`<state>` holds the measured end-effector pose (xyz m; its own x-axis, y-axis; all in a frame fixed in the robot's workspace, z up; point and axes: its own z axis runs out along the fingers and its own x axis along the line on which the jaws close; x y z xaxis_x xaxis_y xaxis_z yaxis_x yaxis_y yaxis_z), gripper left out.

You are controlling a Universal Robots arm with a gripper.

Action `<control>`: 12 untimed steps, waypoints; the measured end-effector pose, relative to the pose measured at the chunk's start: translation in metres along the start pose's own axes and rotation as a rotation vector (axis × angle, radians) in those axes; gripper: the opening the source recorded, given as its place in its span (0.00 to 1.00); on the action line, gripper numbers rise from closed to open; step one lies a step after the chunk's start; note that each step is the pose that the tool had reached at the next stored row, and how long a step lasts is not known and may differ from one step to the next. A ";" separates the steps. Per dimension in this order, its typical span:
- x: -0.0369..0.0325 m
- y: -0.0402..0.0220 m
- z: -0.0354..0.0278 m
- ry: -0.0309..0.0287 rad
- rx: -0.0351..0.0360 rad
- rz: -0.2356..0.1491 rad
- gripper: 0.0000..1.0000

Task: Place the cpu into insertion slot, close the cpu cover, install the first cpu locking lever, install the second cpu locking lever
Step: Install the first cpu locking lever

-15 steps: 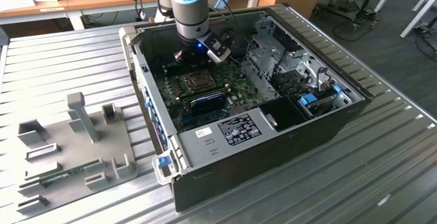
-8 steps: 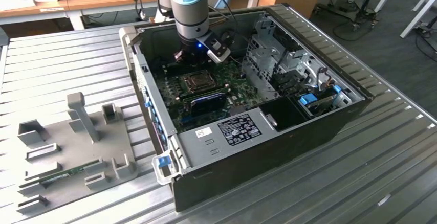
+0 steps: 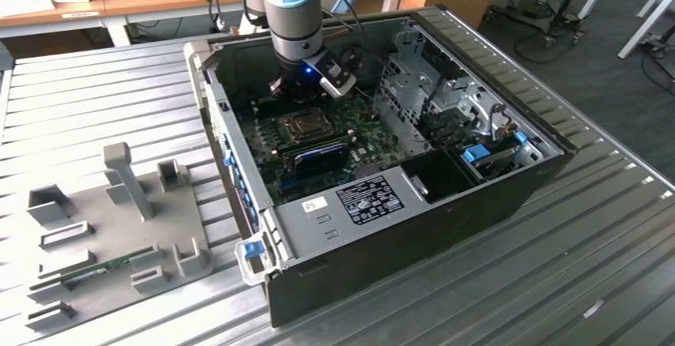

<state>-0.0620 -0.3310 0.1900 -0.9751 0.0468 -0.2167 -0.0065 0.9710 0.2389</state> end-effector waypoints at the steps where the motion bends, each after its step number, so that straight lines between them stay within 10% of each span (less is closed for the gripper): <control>1: 0.0000 0.0000 0.0000 0.0000 0.0000 0.000 0.11; 12: -0.0019 0.0000 0.0004 0.0000 0.0001 0.000 0.11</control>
<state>-0.0601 -0.3310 0.1900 -0.9751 0.0469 -0.2166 -0.0064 0.9710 0.2388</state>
